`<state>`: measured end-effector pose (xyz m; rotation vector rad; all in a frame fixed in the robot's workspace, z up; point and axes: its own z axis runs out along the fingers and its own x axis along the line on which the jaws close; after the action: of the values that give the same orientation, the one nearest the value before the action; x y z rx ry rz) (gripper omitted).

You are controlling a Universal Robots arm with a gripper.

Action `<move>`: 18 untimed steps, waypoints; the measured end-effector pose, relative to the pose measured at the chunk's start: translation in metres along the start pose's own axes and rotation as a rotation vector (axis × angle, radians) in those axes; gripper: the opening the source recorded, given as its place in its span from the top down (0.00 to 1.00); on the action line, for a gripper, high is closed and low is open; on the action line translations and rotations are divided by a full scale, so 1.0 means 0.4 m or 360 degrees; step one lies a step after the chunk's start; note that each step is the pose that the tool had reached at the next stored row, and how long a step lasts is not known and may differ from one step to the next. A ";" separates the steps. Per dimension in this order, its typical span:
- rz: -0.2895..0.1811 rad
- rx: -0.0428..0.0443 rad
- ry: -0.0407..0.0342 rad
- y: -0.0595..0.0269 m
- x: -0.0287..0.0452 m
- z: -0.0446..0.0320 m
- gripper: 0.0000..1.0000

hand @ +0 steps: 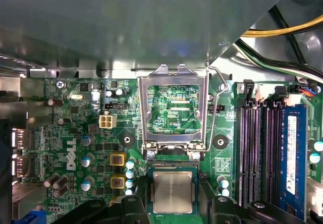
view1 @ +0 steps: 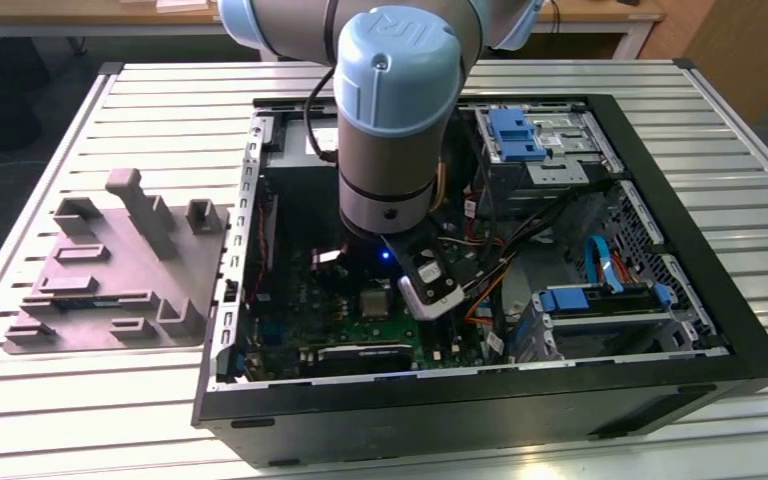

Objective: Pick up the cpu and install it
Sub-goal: 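Place the cpu into insertion slot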

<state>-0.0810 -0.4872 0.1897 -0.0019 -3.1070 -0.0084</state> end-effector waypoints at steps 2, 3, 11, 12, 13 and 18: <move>0.0003 0.0001 0.0000 0.000 0.000 0.000 0.53; 0.0003 0.0001 0.0000 0.000 0.000 0.000 0.53; 0.0012 0.0001 0.0001 0.000 -0.001 0.009 0.53; 0.0012 0.0001 0.0000 0.000 -0.001 0.011 0.53; 0.0012 0.0001 0.0000 0.000 -0.002 0.012 0.53; 0.0012 0.0000 0.0000 0.000 -0.002 0.013 0.53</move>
<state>-0.0805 -0.4873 0.1844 -0.0131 -3.1068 -0.0080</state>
